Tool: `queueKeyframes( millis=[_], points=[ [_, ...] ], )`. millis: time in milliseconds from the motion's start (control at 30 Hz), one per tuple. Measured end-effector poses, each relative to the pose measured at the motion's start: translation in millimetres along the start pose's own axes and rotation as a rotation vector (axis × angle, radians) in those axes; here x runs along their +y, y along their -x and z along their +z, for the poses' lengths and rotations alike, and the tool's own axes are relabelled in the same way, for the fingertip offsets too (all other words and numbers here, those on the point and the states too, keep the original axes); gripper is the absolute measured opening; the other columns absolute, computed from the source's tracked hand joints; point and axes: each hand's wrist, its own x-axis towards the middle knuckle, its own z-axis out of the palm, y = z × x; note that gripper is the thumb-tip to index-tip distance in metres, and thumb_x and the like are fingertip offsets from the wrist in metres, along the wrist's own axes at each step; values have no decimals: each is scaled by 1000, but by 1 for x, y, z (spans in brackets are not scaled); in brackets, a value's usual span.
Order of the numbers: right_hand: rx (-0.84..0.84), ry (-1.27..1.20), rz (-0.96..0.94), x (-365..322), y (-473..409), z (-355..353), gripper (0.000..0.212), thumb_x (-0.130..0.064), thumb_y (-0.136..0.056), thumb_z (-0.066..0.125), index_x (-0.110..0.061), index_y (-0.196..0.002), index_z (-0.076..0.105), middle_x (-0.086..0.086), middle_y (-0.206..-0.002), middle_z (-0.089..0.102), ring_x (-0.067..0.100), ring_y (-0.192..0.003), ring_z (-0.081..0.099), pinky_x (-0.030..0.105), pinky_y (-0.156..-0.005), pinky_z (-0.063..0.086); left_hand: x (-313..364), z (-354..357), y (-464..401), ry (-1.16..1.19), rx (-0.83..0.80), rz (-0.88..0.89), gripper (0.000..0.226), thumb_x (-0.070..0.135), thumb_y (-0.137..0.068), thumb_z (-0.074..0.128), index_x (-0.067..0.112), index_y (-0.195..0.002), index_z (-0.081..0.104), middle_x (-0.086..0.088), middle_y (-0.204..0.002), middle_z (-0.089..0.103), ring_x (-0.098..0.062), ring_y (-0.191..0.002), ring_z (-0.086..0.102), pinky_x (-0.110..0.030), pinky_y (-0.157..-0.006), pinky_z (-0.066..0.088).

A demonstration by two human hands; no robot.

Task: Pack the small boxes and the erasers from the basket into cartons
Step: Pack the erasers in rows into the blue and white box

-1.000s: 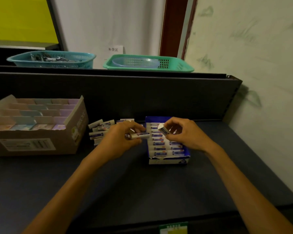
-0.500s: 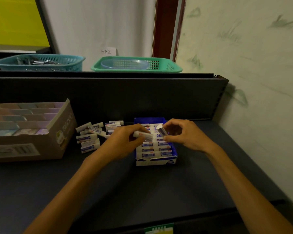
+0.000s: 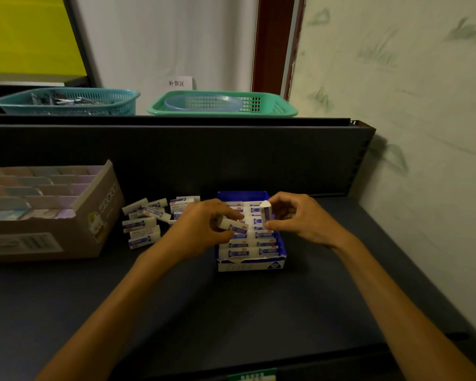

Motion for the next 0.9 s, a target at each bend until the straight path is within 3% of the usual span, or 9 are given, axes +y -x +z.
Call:
queueKeyframes(
  millis=[267, 433, 500, 633, 900],
  points=[
    [9, -85, 21, 3, -1, -2, 26, -16, -79, 73, -23, -100, 59, -5, -111, 61, 11, -103, 63, 33, -83, 57, 3, 0, 0, -18, -10, -3, 33, 16, -85, 64, 28, -115, 57, 11, -118, 54, 3, -98, 51, -7, -67, 44],
    [-2, -72, 29, 3, 1, -2, 28, -18, -80, 73, -24, -104, 61, -7, -111, 61, 8, -103, 62, 30, -82, 55, 3, 1, -2, -20, -22, -5, 34, 16, -84, 65, 25, -115, 55, 7, -122, 56, -6, -111, 54, -17, -84, 46],
    [-11, -50, 20, 2, 2, -3, 27, -24, -80, 72, -27, -105, 64, -9, -112, 63, 5, -104, 61, 30, -84, 54, 3, 0, -2, -5, -26, -14, 35, 15, -83, 66, 25, -114, 54, 7, -120, 58, -6, -111, 56, -15, -83, 46],
    [-6, -50, 9, -1, 4, -3, 26, -29, -79, 71, -31, -104, 66, -11, -112, 64, 3, -105, 61, 31, -85, 54, 8, -2, -1, -2, -56, 1, 36, 18, -82, 67, 25, -116, 56, 6, -116, 61, 4, -99, 54, -5, -70, 45],
    [-43, -96, 17, -6, 4, -2, 25, -19, -79, 73, -22, -104, 67, -7, -107, 68, 2, -101, 64, 27, -83, 53, 12, -7, 2, -46, -86, 4, 34, 23, -82, 68, 29, -114, 59, 17, -103, 57, 12, -78, 50, -4, -64, 44]
  ],
)
